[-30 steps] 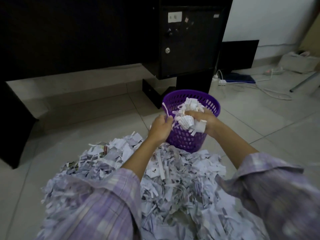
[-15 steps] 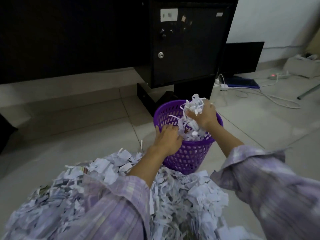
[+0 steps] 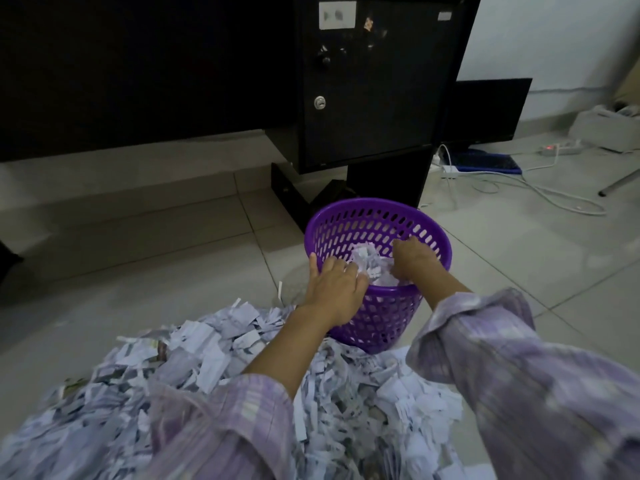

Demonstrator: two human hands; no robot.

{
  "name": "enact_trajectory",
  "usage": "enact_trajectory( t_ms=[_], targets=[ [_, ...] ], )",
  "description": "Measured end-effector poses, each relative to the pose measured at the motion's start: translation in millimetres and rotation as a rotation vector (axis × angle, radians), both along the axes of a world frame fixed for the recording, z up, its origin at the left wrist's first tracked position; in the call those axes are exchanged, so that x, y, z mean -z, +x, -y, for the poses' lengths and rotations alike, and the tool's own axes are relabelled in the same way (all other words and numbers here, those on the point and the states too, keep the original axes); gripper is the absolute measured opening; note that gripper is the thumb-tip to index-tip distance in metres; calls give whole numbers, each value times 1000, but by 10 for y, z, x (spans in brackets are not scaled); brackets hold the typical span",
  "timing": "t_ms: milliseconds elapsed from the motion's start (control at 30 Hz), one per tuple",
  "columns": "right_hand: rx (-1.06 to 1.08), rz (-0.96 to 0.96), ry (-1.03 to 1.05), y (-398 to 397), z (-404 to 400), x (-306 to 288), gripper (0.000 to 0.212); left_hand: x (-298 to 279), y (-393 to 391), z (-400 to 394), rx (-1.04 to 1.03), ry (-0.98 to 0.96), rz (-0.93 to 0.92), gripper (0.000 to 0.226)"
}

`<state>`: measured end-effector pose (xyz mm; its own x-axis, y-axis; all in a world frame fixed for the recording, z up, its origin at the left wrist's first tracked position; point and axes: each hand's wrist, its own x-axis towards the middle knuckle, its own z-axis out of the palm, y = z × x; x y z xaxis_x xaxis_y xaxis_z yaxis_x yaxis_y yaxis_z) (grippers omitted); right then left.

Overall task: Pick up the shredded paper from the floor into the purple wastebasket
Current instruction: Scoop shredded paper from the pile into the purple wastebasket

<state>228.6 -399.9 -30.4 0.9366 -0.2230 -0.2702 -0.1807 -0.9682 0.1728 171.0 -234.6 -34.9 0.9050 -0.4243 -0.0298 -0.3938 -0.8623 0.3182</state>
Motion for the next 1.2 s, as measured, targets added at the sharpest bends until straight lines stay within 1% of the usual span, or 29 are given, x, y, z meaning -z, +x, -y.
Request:
enact_trajectory(
  t_ms=[67,100,133,167,200,233,267,300,333,400,433,500,533,600,667,767,833,867,933,967,1000,1033,1067,1100,1133,1167,1200],
  targets=[
    [-34,-147,73,14,-15,-19,41,-15,-5,6,0,26,-8,43],
    [-12,-227,109,22,-11,-3,41,-27,-8,7,-1,34,-13,44],
    [30,-287,145,-4,-16,-14,41,-40,-10,1,-4,41,-17,45],
    [48,-298,143,-15,-9,-2,42,-58,-10,-4,-6,45,-17,46],
    [38,-274,110,-30,-4,2,44,-70,-9,-5,-8,50,-18,46],
    [10,-202,52,-39,6,16,45,-86,-20,-4,-5,61,-16,46],
    [-13,-98,-32,-43,6,11,46,-102,-30,-2,3,71,-13,44],
    [-29,-3,-68,-26,14,15,46,-114,-43,-1,17,81,-7,42],
    [-34,67,-27,-19,20,-8,46,-124,-57,-1,25,84,0,40],
    [-51,138,200,18,13,-51,43,-131,-73,-10,34,89,28,37],
    [-81,116,304,34,-4,-59,42,-131,-86,-14,34,91,44,37],
    [-153,-15,428,42,-69,-56,42,-107,-81,-10,32,93,68,38],
    [-180,-107,451,37,-101,-38,44,-86,-83,-6,20,84,72,40],
    [-161,-293,483,46,-167,21,43,-61,-87,11,-2,56,83,42],
    [-170,-429,407,84,-251,27,46,-43,-81,16,-12,44,96,41],
    [-154,-419,185,169,-339,46,54,-67,-86,18,-1,69,107,40],
    [-154,-472,96,230,-363,72,57,-72,-63,35,-7,68,94,41],
    [-158,-489,72,254,-358,68,55,-60,-53,46,-10,66,86,43],
    [-226,-458,-38,303,-369,76,49,-25,-34,52,-15,73,95,54],
    [-252,-441,-93,285,-380,62,50,-18,-30,53,-19,65,99,62],
    [-276,-426,-126,274,-376,85,52,-7,-26,48,-17,58,104,71],
    [-314,-412,-165,288,-358,158,49,2,-22,41,-10,65,107,80],
    [-317,-408,-177,292,-335,186,44,-15,-23,43,-6,76,102,85],
    [-308,-430,-165,299,-344,190,40,-36,-30,44,-7,89,86,82],
    [-298,-414,-124,308,-344,211,39,-64,-36,45,-13,104,68,71],
    [-269,-389,-77,318,-344,229,41,-89,-36,51,-19,110,45,56],
    [-243,-383,-34,330,-350,222,47,-106,-33,58,-21,105,33,47]
  ],
)
